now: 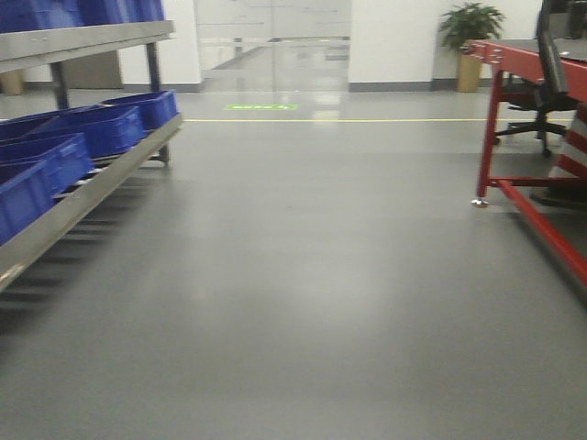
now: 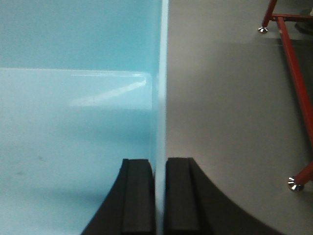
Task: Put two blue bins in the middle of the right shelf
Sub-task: 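Drive across the floor toward the other shelf unit carrying the bin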
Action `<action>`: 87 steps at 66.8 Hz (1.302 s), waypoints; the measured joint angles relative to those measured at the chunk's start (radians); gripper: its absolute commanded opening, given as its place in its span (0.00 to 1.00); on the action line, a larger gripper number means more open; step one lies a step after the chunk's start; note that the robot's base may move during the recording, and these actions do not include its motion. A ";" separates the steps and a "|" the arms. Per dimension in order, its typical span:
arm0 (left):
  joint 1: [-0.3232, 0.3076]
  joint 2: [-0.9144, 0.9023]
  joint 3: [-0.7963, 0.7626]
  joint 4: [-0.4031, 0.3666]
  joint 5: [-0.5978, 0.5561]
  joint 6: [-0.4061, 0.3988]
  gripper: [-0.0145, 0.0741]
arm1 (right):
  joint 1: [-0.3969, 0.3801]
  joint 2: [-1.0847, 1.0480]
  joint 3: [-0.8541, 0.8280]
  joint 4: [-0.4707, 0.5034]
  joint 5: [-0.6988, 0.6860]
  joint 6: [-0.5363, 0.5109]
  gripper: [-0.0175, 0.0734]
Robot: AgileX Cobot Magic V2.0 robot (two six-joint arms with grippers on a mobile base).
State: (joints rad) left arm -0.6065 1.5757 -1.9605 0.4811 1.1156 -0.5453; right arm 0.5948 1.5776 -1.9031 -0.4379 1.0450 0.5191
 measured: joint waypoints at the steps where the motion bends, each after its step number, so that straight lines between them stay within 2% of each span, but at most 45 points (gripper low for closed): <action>1: 0.000 0.000 0.000 0.000 0.000 0.000 0.04 | 0.000 0.000 0.000 0.000 0.000 0.000 0.01; 87: 0.000 0.005 0.000 -0.002 0.000 0.000 0.04 | 0.000 0.000 0.000 -0.002 0.000 0.002 0.01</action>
State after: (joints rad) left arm -0.6065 1.5803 -1.9605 0.4791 1.1156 -0.5453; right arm 0.5948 1.5776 -1.9031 -0.4397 1.0450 0.5211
